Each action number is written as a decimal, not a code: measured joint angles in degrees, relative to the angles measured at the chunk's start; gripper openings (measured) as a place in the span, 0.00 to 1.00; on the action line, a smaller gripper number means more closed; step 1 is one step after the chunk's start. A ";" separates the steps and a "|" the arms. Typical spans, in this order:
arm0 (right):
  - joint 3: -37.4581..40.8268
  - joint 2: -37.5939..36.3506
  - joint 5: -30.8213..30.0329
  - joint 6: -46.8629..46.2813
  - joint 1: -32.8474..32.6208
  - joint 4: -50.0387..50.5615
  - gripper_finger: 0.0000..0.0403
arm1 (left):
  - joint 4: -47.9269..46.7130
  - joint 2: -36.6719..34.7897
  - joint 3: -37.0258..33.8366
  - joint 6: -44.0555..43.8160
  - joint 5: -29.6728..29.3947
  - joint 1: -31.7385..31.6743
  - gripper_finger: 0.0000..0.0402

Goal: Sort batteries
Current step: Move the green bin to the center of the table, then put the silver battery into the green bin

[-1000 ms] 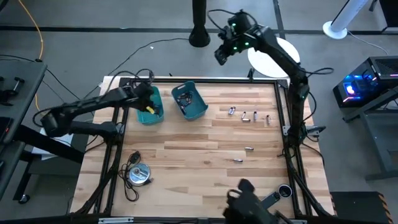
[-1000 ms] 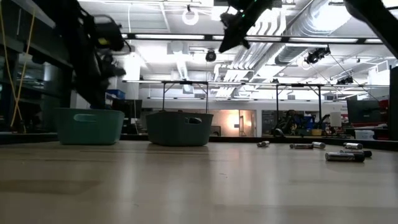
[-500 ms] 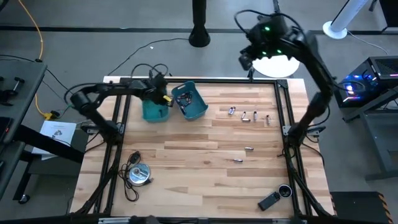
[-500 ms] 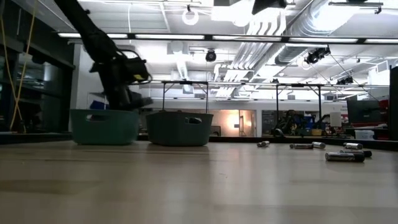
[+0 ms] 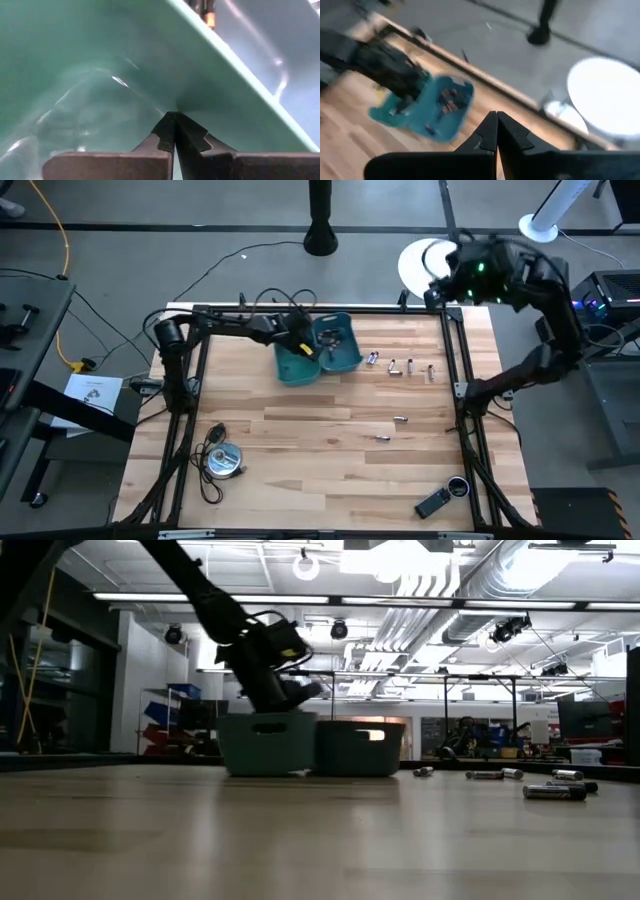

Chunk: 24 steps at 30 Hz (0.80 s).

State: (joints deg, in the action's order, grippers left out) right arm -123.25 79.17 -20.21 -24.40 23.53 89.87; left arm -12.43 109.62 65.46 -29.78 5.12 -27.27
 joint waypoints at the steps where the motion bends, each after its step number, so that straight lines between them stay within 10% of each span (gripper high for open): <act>1: 3.46 -1.52 -0.96 -1.95 -0.64 0.26 0.00 | 0.02 0.91 1.58 0.00 0.10 0.58 0.00; 11: 46.02 -15.57 3.38 -17.78 -3.54 -19.00 0.00 | -3.54 4.75 9.73 2.75 3.65 2.99 0.00; 24: 81.53 -13.29 15.75 -24.77 3.17 -40.72 0.04 | -14.33 -12.16 9.84 10.47 2.90 -5.52 0.00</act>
State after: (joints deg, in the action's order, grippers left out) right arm -41.72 65.89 -4.46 -49.17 26.70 49.15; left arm -26.76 97.45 75.31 -19.31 8.02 -32.79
